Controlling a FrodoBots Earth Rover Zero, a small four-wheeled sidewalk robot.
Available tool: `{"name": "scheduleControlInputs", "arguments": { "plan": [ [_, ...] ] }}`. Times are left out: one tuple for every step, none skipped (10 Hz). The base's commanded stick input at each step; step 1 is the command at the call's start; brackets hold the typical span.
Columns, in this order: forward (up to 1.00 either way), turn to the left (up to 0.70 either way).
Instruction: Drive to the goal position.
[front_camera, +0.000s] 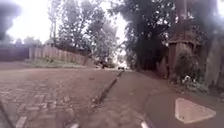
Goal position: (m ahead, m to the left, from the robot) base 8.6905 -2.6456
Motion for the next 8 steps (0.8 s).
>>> {"name": "scheduleControlInputs", "arguments": {
  "plan": [
    [0.30,-0.60],
    [0.30,-0.60],
    [0.30,-0.60],
    [0.30,-0.60],
    [0.30,-0.60],
    [0.30,-0.60],
    [0.30,-0.60],
    [0.30,0.00]
  ]
}}
